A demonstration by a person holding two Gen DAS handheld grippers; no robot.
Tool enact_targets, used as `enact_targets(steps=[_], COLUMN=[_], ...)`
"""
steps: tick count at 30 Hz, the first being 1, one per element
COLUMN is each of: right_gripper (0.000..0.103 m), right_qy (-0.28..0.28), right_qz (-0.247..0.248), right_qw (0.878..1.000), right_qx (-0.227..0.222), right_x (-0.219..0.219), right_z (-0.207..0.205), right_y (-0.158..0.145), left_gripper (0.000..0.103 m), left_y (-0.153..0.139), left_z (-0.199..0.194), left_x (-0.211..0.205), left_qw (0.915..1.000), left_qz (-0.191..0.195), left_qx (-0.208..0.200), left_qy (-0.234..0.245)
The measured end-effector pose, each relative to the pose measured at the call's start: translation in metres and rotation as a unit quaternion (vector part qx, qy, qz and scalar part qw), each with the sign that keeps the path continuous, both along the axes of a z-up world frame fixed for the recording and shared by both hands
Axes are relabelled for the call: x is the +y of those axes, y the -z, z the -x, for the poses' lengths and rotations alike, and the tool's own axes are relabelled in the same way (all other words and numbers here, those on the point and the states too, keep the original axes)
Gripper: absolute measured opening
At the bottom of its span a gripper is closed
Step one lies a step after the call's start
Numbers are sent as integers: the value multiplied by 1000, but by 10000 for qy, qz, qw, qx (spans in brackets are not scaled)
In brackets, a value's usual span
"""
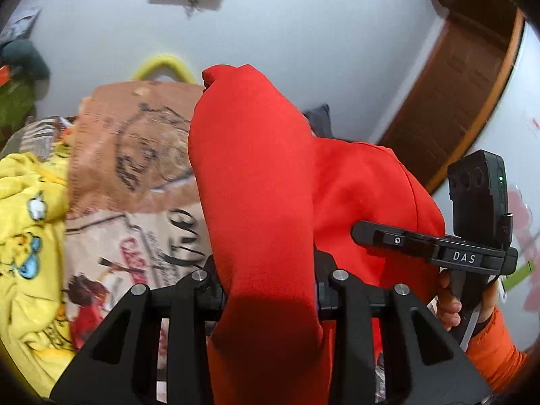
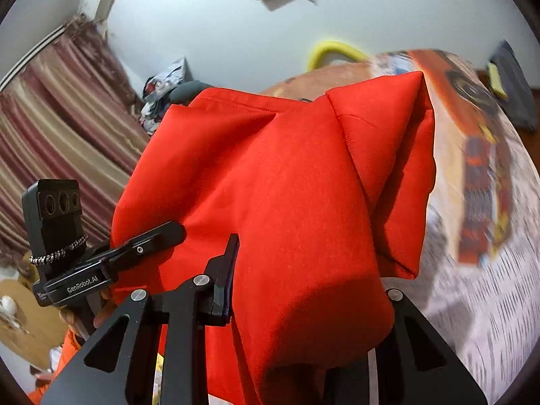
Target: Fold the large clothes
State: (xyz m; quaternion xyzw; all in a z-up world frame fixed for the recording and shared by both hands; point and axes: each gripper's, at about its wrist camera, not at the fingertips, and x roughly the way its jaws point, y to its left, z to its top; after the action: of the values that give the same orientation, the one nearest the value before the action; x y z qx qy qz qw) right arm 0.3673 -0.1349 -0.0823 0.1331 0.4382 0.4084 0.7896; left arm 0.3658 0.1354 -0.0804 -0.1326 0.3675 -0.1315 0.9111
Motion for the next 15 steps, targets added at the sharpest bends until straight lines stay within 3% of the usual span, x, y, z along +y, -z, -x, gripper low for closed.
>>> enact_targets(steps=[7,12,15], right_gripper=[27,27,26], right_qy=[-224,-417,-515], right_qz=[233,546,882], right_qw=[9995,9970,9934], right_qx=[-11,343,518], right_x=[78,131,159], right_z=[-31,-59,-67], right_y=[12,58,90], left_gripper=[34,34,34], left_y=[30,80,128], left_z=[-36,-55,-66], left_x=[68,107,129], left_qw=[9971,9926,9873], left_qz=[309,385,458], left_qx=[96,466,872], left_qy=[-683,-1050,-1249])
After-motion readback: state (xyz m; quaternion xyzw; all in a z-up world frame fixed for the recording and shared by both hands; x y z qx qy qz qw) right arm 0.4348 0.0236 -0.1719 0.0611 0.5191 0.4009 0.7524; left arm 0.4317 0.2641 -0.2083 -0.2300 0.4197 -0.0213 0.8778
